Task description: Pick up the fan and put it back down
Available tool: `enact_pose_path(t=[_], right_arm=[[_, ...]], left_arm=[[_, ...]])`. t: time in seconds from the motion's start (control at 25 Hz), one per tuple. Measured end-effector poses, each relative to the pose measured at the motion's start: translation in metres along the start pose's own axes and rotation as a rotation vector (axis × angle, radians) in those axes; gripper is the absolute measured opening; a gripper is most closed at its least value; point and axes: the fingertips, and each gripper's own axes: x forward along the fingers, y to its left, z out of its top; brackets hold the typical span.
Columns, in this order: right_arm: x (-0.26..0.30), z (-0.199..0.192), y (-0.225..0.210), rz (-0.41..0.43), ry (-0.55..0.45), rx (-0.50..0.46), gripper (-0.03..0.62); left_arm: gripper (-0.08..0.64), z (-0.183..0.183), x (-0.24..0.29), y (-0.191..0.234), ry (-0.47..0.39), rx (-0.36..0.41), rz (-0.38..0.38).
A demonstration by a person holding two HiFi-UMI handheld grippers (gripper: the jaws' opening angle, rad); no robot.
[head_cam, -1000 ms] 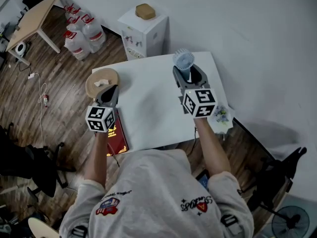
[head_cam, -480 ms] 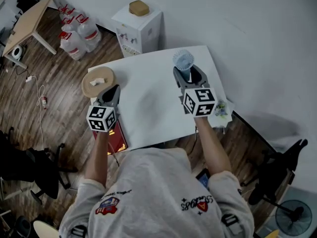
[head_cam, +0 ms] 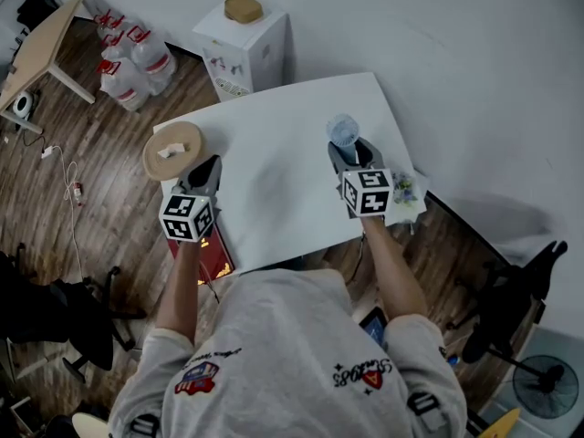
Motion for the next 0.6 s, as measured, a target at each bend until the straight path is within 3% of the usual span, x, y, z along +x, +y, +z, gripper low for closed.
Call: enact_pose_path(t=[0.4, 0.6], right_arm=[[-0.011, -0.143, -0.042, -0.052, 0.290, 0.081, 0.227], [-0.023, -0.196, -0.058, -0.088, 0.390, 0.157, 0.227]], left_arm=[[0.005, -0.012, 0.008, 0.001, 0.025, -0.013, -0.021], [0.005, -0.015, 0.012, 0.000, 0.035, -0.013, -0.030]])
